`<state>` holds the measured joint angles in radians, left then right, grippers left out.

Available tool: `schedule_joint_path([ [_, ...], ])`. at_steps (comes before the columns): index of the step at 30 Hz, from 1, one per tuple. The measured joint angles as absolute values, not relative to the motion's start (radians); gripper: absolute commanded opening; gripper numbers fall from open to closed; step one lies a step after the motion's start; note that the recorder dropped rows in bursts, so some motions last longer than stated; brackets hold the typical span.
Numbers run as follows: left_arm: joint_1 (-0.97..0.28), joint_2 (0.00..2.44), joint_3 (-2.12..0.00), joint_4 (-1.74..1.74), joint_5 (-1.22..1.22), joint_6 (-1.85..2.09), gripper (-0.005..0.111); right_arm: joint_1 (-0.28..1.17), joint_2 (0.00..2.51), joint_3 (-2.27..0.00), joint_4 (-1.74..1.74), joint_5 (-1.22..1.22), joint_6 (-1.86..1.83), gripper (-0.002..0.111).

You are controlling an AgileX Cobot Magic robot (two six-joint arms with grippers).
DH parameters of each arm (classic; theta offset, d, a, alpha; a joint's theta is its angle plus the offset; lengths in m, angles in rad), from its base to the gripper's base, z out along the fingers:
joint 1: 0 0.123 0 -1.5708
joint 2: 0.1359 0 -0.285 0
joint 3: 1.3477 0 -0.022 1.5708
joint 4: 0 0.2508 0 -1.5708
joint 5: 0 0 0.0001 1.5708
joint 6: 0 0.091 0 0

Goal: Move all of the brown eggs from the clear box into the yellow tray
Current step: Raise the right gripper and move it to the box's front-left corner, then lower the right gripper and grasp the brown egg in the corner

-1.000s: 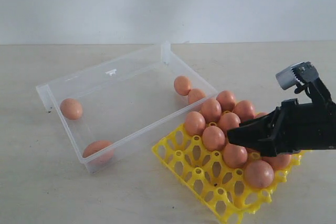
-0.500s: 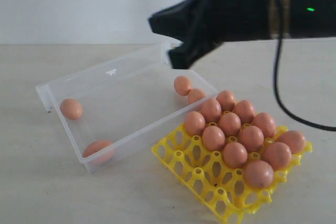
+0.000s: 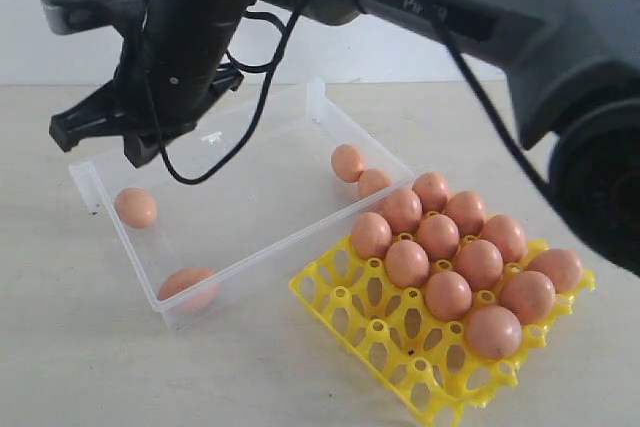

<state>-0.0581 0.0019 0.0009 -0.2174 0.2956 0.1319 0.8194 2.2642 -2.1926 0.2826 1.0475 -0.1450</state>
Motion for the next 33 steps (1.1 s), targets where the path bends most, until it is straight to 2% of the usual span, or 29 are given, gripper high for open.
schedule_joint_path([
  [3, -0.058, 0.002, 0.001, -0.217, 0.296, 0.132, -0.004, 0.805, 2.331, -2.299, 0.298, 0.978, -0.139, 0.014],
  [7, -0.058, 0.002, 0.001, -0.217, 0.296, 0.132, -0.004, 0.801, 2.397, -2.364, 0.303, 0.933, -0.134, 0.047],
  [9, -0.058, 0.002, 0.001, -0.217, 0.296, 0.132, -0.004, 0.801, 2.429, -2.374, 0.305, 0.923, -0.118, 0.054],
  [19, -0.058, 0.002, 0.001, -0.217, 0.296, 0.132, -0.004, 0.799, 2.542, -2.378, 0.252, 0.842, -0.039, 0.054],
  [33, -0.058, 0.002, 0.001, -0.217, 0.296, 0.132, -0.004, 0.792, 2.572, -2.381, 0.254, 0.836, -0.057, 0.054],
])
